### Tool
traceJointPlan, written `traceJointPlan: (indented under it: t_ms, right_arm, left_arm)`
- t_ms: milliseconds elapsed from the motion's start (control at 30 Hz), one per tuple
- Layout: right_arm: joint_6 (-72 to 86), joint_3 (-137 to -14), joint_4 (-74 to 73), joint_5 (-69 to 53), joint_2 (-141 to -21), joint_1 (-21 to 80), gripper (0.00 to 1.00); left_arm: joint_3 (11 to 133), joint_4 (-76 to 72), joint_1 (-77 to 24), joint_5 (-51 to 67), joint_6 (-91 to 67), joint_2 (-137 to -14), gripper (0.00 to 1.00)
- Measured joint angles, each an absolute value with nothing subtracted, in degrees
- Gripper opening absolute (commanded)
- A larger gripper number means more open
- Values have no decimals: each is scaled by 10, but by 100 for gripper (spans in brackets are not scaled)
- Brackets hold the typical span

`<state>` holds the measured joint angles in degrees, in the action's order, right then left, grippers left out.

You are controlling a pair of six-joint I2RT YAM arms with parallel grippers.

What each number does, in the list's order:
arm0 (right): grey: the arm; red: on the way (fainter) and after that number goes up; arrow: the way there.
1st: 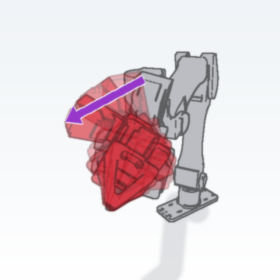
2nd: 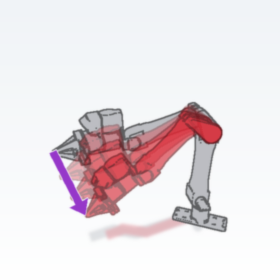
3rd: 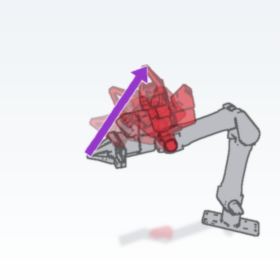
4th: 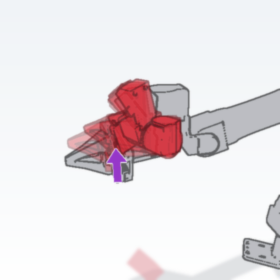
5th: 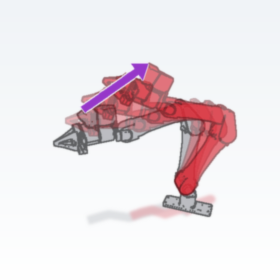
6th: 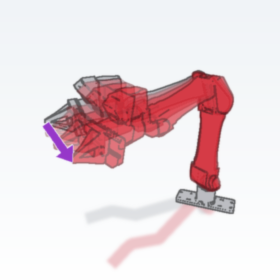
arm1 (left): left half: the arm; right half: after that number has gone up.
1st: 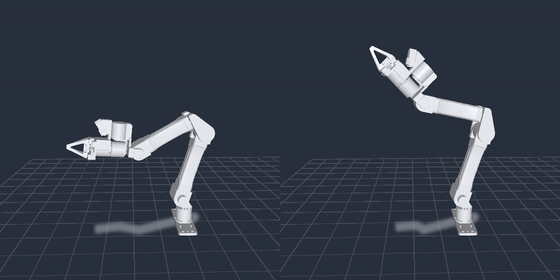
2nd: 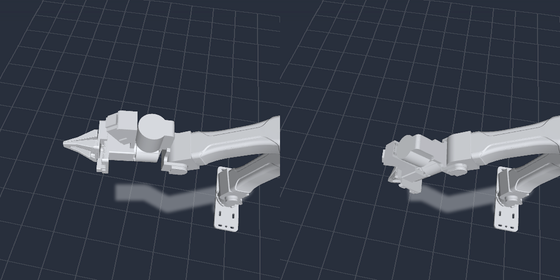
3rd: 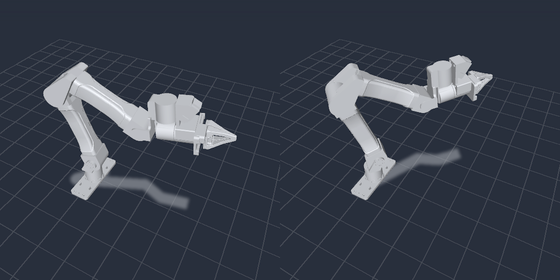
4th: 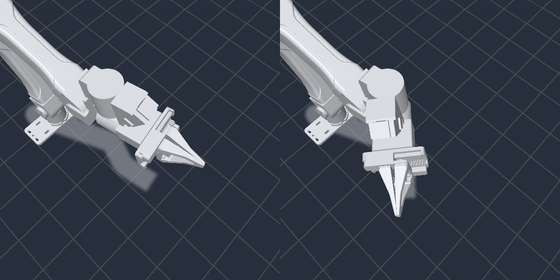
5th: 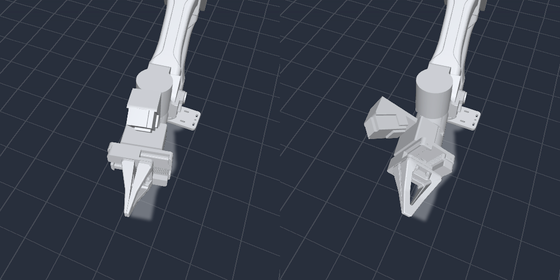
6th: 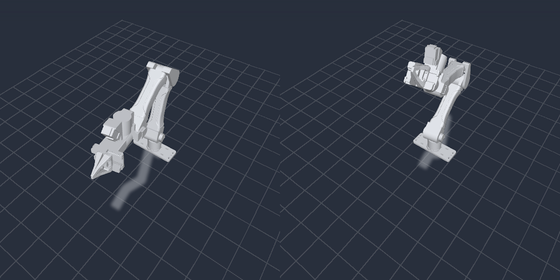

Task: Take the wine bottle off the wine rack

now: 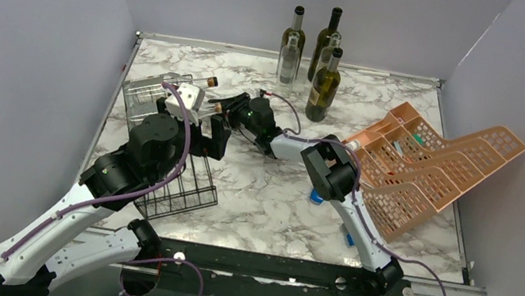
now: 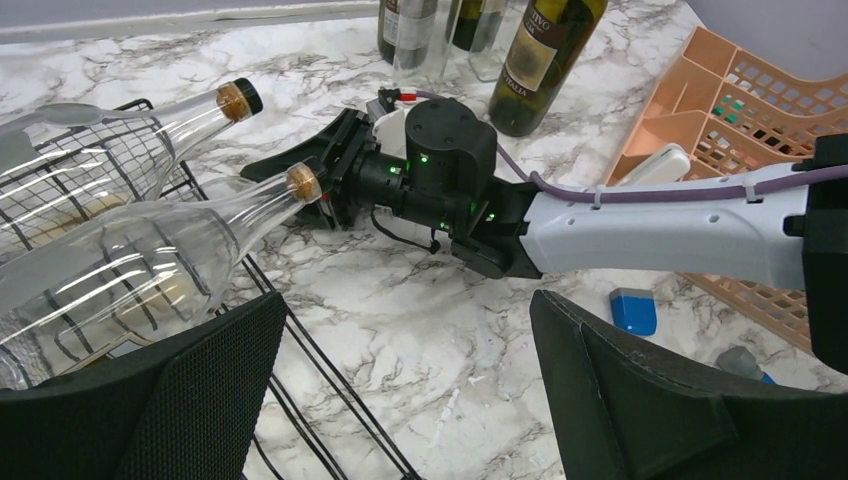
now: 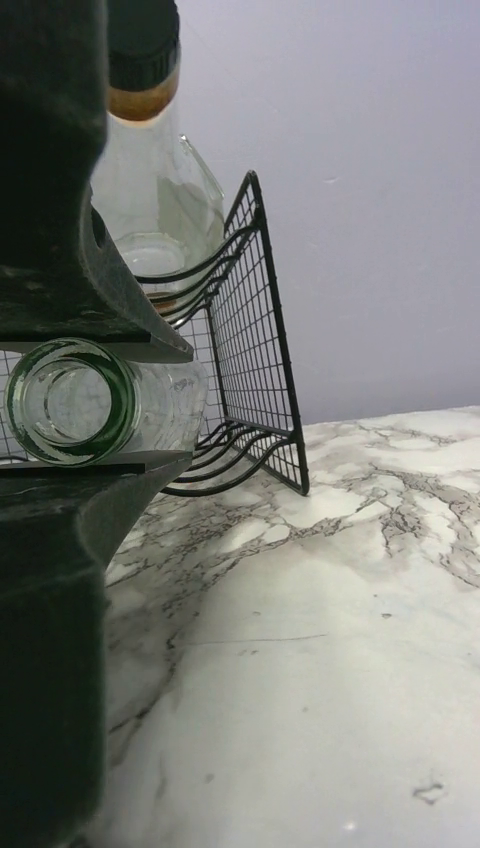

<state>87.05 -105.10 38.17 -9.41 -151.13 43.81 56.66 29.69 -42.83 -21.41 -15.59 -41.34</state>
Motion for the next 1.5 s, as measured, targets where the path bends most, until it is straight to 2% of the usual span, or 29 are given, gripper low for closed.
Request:
traceJointPlan:
  t_ms: [933, 1500]
  right_arm:
    - [831, -684, 470, -78, -1285, 410, 27]
    - [824, -538, 507, -56, -1172, 378, 24]
  left_arm:
    - [567, 295, -428, -212, -167, -436, 99]
    - [567, 288, -428, -208, -167, -446, 99]
